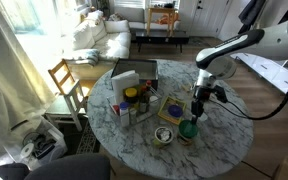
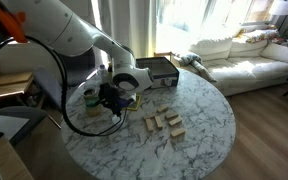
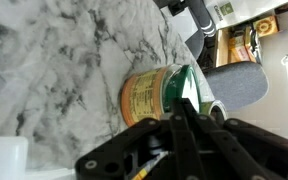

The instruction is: Switch the blue and green lids in the containers

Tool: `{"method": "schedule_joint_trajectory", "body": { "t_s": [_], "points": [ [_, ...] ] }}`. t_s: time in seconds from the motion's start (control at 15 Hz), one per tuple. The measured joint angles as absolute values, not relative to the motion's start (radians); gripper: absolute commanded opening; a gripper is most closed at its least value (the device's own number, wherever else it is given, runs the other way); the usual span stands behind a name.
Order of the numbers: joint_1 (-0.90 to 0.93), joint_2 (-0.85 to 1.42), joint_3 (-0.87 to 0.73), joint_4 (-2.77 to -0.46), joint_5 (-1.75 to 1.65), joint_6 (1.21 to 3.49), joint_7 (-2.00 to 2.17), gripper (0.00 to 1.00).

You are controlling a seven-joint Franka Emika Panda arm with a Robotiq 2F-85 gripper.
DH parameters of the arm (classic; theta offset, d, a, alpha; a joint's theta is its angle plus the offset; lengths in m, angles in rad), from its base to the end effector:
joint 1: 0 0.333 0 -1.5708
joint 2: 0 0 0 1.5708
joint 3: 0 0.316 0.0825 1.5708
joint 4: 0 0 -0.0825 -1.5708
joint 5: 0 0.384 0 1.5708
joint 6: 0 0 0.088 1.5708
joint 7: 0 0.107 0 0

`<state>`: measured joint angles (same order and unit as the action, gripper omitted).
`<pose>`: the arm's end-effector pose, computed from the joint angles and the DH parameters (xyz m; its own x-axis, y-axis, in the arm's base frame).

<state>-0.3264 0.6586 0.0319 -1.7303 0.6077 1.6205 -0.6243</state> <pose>0.5757 -0.1145 0.1843 0.9223 0.1988 -0.3315 -0.1233 -0.6616 -0.7397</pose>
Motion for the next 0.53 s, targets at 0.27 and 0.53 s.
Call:
{"method": "schedule_joint_trajectory", "body": {
  "t_s": [0.27,0.53],
  "points": [
    [-0.325,0.64,0.045,-1.72,0.642,1.582,-0.678,0.01],
    [-0.31,0.634,0.058,-1.695,0.658,1.544,-0.722,0.01]
  ]
}}
